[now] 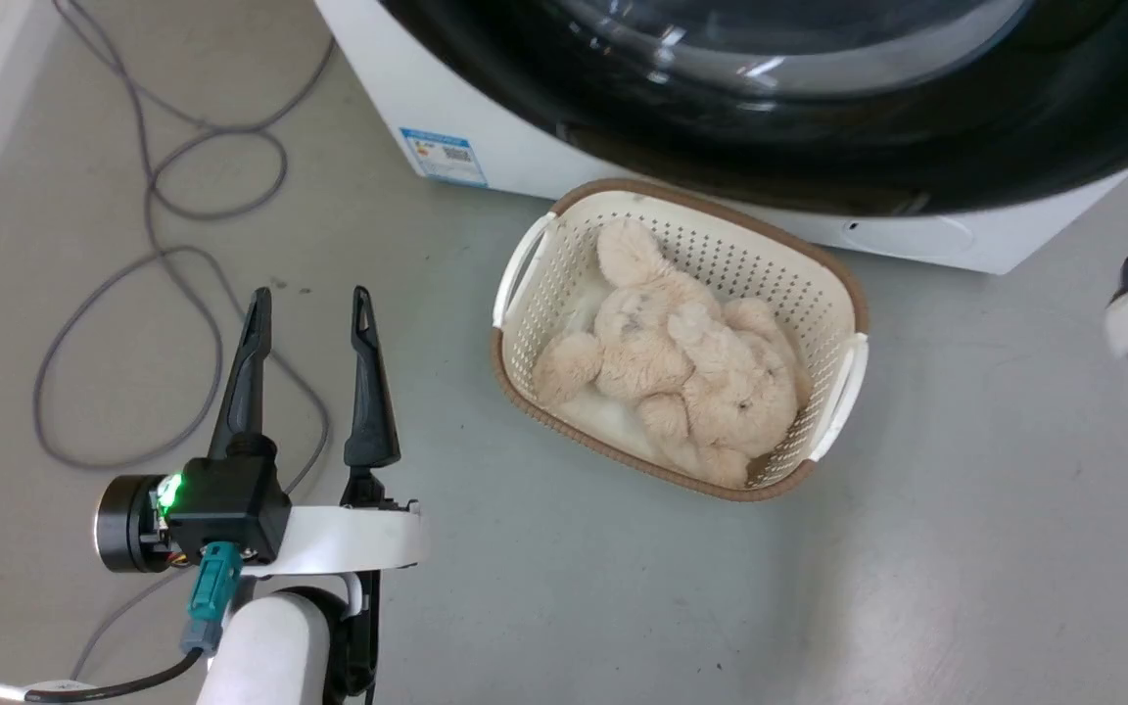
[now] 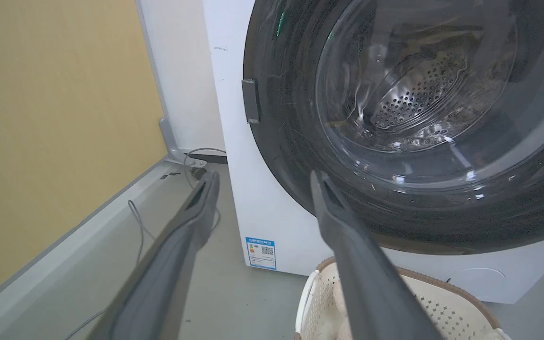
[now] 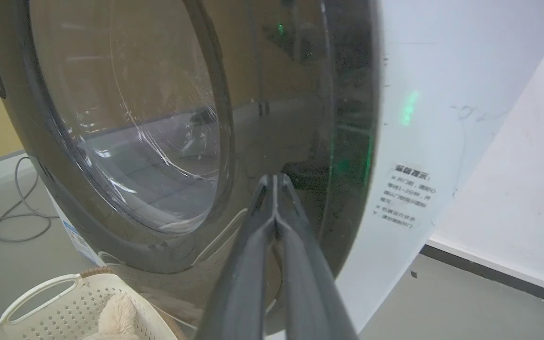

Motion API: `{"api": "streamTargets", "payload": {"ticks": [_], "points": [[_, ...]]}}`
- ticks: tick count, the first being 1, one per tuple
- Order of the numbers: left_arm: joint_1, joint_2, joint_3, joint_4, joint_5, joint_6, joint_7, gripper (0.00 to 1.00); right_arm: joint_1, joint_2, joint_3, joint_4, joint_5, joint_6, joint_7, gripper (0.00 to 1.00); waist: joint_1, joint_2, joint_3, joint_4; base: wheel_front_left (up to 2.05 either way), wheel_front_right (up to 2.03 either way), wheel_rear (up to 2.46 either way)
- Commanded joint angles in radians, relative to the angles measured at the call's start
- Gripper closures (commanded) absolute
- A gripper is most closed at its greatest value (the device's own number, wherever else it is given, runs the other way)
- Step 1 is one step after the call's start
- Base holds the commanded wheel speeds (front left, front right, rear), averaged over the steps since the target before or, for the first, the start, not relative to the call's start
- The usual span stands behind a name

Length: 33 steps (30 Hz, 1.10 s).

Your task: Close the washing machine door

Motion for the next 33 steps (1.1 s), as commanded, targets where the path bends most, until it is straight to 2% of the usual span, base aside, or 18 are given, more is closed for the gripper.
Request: {"api": "streamTargets", "payload": {"ticks": [1, 11, 18, 22, 27, 33], "points": [[-0.019, 0.000, -0.004, -0.002, -0.005, 0.006, -0.004, 0.00, -0.037, -0.014, -0.006, 0.022, -0.006, -0.002, -0.004, 1.00, -0.0001, 0.0000, 0.010, 0.009, 0.00, 0.00, 0.00], [-0.031, 0.000, -0.013, -0.005, -0.016, 0.020, -0.004, 0.00, -0.150, -0.021, -0.053, 0.152, -0.062, -0.002, -0.004, 1.00, -0.0001, 0.0000, 0.035, 0.026, 0.00, 0.00, 0.00], [-0.024, 0.000, -0.009, 0.006, -0.015, 0.024, -0.004, 0.00, -0.137, 0.006, -0.073, 0.175, -0.081, -0.002, -0.004, 1.00, -0.0001, 0.0000, 0.009, 0.023, 0.00, 0.00, 0.00], [-0.001, 0.000, 0.005, 0.021, -0.010, 0.022, -0.004, 0.00, -0.074, 0.042, -0.102, 0.096, -0.074, -0.002, -0.004, 1.00, -0.0001, 0.0000, -0.045, 0.005, 0.00, 0.00, 0.00], [0.033, 0.000, 0.036, 0.044, 0.007, 0.010, -0.004, 0.00, 0.036, 0.102, -0.146, -0.094, -0.089, -0.002, -0.004, 1.00, -0.0001, 0.0000, -0.128, -0.032, 0.00, 0.00, 0.00], [0.079, 0.003, 0.067, 0.062, 0.024, -0.004, -0.004, 0.00, 0.144, 0.168, -0.141, -0.282, -0.117, -0.002, -0.004, 1.00, -0.0001, 0.0000, -0.213, -0.080, 0.00, 0.00, 0.00]]}}
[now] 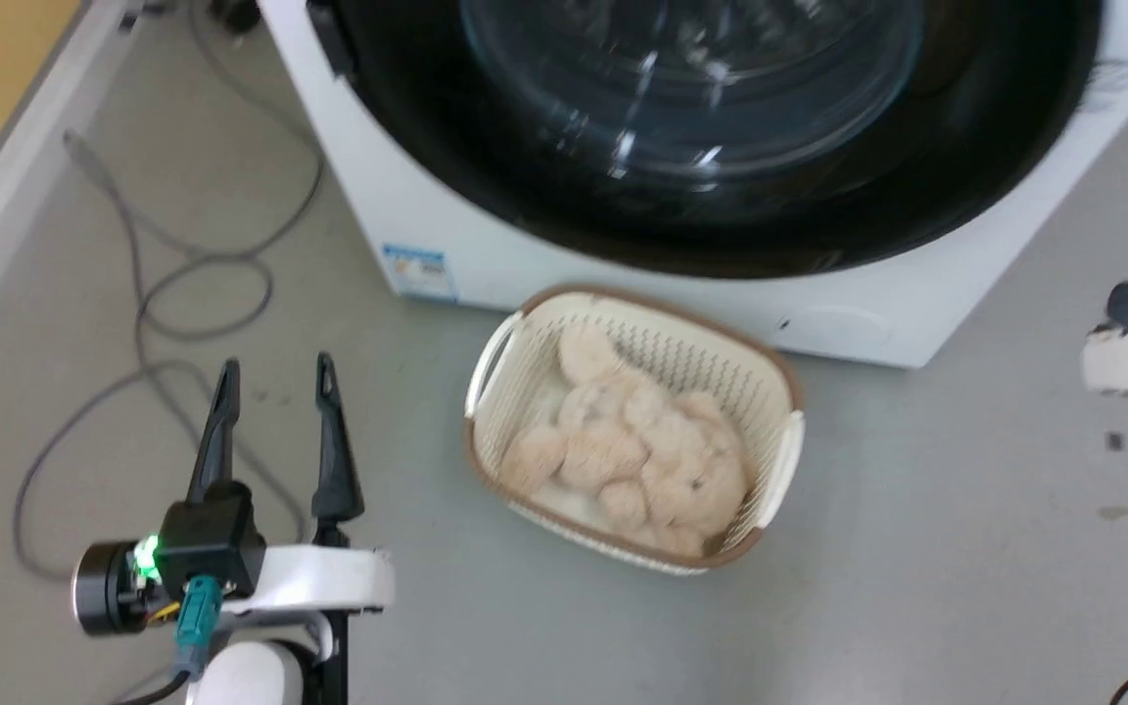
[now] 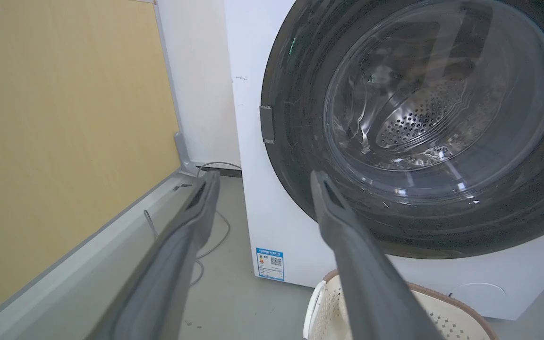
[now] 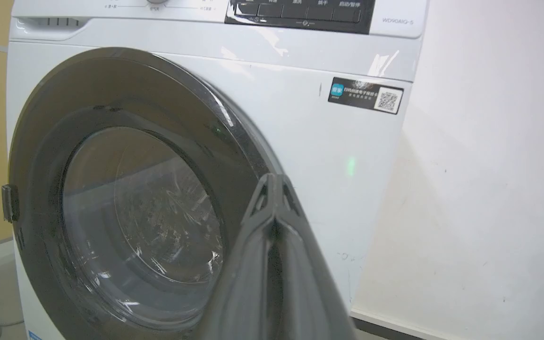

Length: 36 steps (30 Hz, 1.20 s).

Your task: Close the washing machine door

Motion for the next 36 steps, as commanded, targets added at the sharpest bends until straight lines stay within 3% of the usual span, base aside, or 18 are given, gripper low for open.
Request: {"api": "streamTargets", "payload": {"ticks": [1, 7, 14, 15, 16, 17, 29, 36], "points": [[0.023, 0.004, 0.009, 0.007, 0.008, -0.005, -0.004, 0.00, 0.040, 0.026, 0.003, -0.030, -0.003, -0.001, -0.004, 1.00, 0.0000, 0.0000, -0.055, -0.043, 0.00, 0.00, 0.00], [0.076, 0.005, 0.027, 0.023, 0.016, -0.012, -0.004, 0.00, 0.151, 0.091, 0.019, -0.088, -0.022, -0.001, -0.004, 1.00, 0.0000, 0.0000, -0.121, -0.084, 0.00, 0.00, 0.00], [0.140, 0.011, 0.036, 0.032, 0.025, -0.024, -0.004, 0.00, 0.282, 0.137, 0.069, -0.054, 0.002, -0.001, -0.004, 0.97, 0.0000, 0.0000, -0.189, -0.125, 0.00, 0.00, 0.00], [0.148, 0.011, 0.035, 0.033, 0.026, -0.027, -0.004, 0.00, 0.300, 0.141, 0.073, -0.045, 0.011, -0.001, -0.004, 0.70, 0.0000, 0.0000, -0.197, -0.129, 0.00, 0.00, 0.00], [0.156, 0.010, 0.034, 0.034, 0.026, -0.029, -0.004, 0.00, 0.317, 0.144, 0.077, -0.037, 0.018, -0.001, -0.004, 0.18, 0.0000, 0.0000, -0.205, -0.134, 0.00, 0.00, 0.00], [0.163, 0.010, 0.032, 0.034, 0.026, -0.033, -0.004, 0.00, 0.332, 0.146, 0.079, -0.032, 0.025, -0.001, -0.004, 0.00, 0.0000, 0.0000, -0.212, -0.138, 0.00, 0.00, 0.00], [0.201, 0.009, 0.026, 0.033, 0.027, -0.051, -0.004, 0.00, 0.483, 0.152, 0.132, 0.008, 0.121, -0.001, -0.004, 0.00, 0.0000, 0.0000, -0.239, -0.169, 0.00, 0.00, 0.00], [0.202, 0.008, 0.025, 0.044, 0.027, -0.057, -0.004, 0.00, 0.510, 0.152, 0.143, 0.012, 0.119, -0.001, -0.004, 0.00, 0.0000, 0.0000, -0.241, -0.165, 0.00, 0.00, 0.00]]}}
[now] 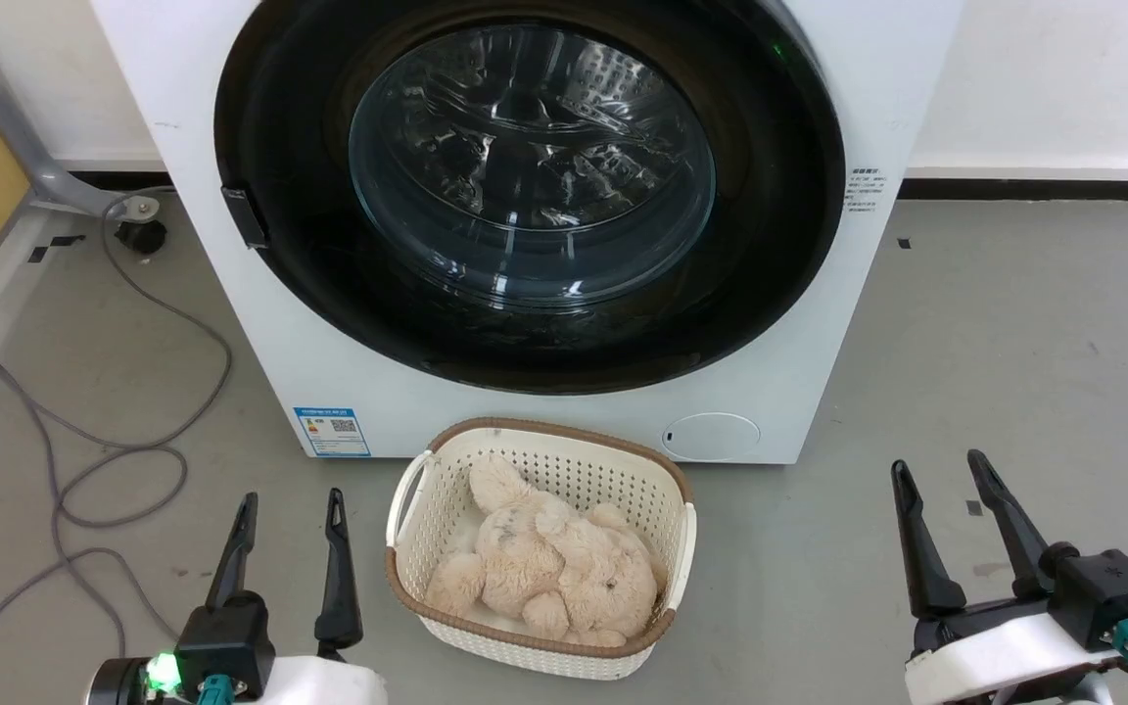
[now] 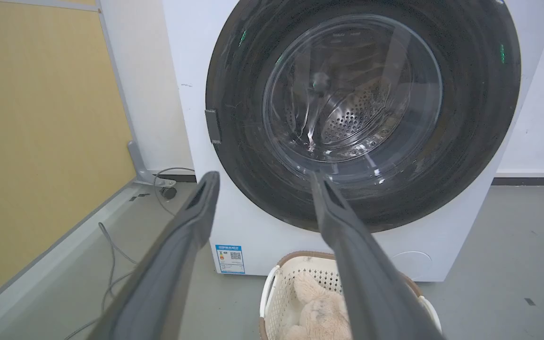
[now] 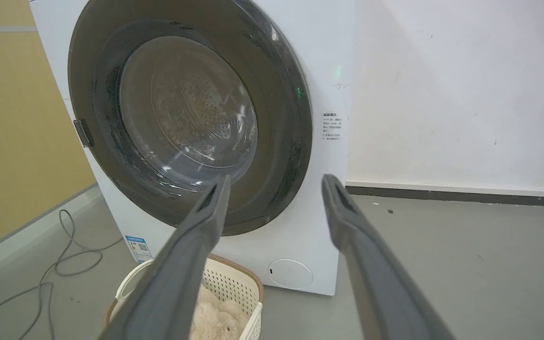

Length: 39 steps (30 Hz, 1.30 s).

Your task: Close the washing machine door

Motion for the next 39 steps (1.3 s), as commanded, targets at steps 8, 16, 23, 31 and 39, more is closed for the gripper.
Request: {"api": "streamTargets", "payload": {"ticks": [8, 16, 23, 31, 39], "points": [[-0.002, -0.002, 0.001, 0.002, 0.001, -0.005, 0.011, 1.00, 0.001, 0.000, 0.001, -0.005, -0.004, 0.000, 0.010, 1.00, 0.0001, 0.0000, -0.001, 0.002, 0.00, 0.00, 0.00], [-0.004, -0.002, 0.003, -0.001, 0.003, -0.012, 0.027, 1.00, 0.004, 0.001, 0.003, -0.013, -0.010, 0.000, 0.026, 1.00, 0.0001, 0.0000, -0.002, 0.005, 0.00, 0.00, 0.00], [-0.007, -0.002, 0.005, -0.004, 0.005, -0.018, 0.041, 1.00, 0.006, 0.001, 0.004, -0.021, -0.016, 0.000, 0.040, 1.00, 0.0001, 0.0000, -0.003, 0.007, 0.00, 0.00, 0.00], [-0.009, -0.002, 0.007, -0.007, 0.007, -0.025, 0.058, 1.00, 0.009, 0.001, 0.005, -0.029, -0.023, 0.000, 0.057, 1.00, 0.0001, 0.0000, -0.003, 0.009, 0.00, 0.00, 0.00], [-0.012, -0.002, 0.010, -0.010, 0.010, -0.033, 0.076, 1.00, 0.011, 0.002, 0.007, -0.038, -0.031, 0.000, 0.075, 1.00, 0.0001, 0.0000, -0.004, 0.012, 0.00, 0.00, 0.00]]}}
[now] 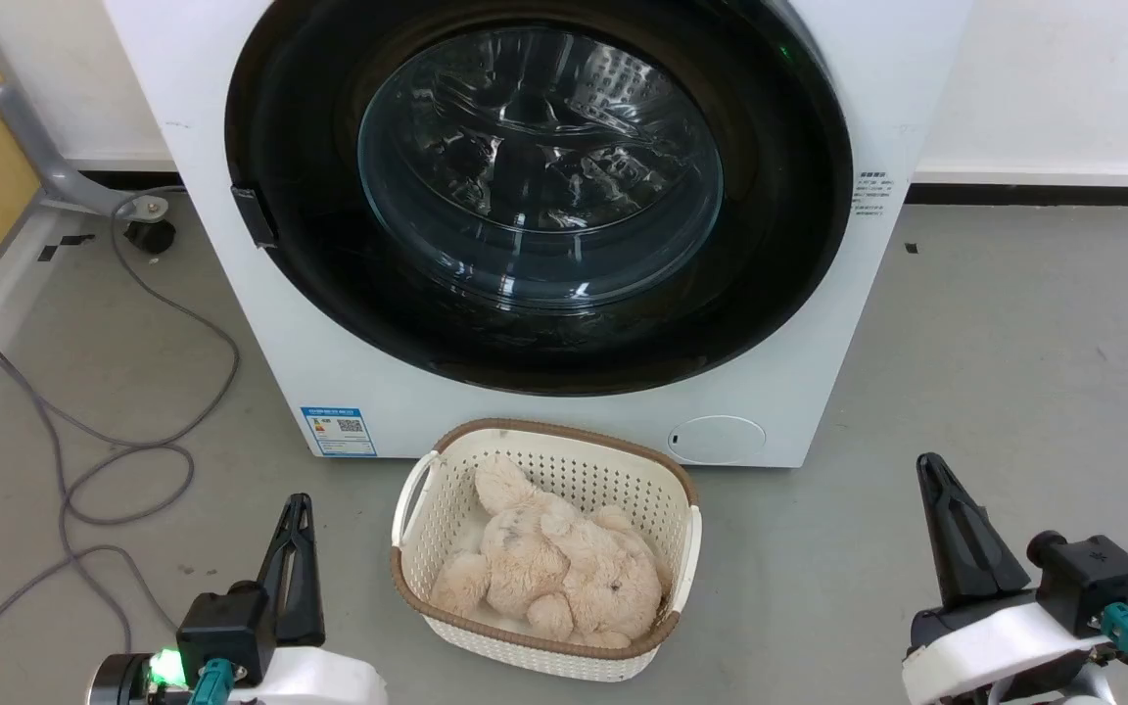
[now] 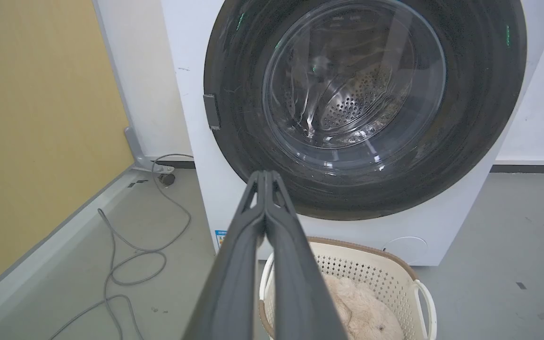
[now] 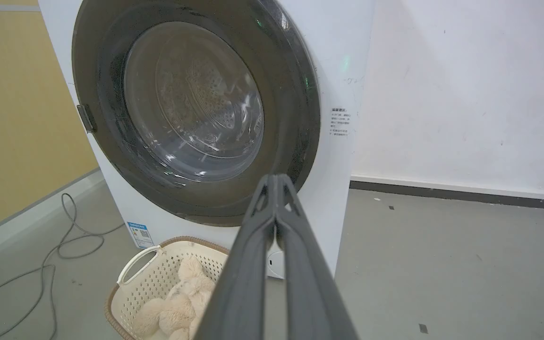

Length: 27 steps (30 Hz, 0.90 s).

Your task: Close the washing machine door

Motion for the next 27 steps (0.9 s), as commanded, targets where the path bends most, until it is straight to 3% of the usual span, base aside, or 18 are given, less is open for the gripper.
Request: {"api": "streamTargets", "payload": {"ticks": [1, 27], "points": [[-0.011, 0.000, 0.002, -0.004, 0.010, -0.007, 0.006, 1.00, 0.012, 0.002, 0.003, -0.008, -0.006, 0.000, 0.006, 1.00, 0.0001, -0.0001, 0.000, 0.001, 0.00, 0.00, 0.00], [-0.019, 0.000, 0.009, -0.013, 0.018, -0.029, 0.057, 1.00, 0.020, 0.003, 0.007, -0.034, -0.027, 0.000, 0.057, 1.00, 0.0001, -0.0001, -0.003, 0.008, 0.00, 0.00, 0.00]]}}
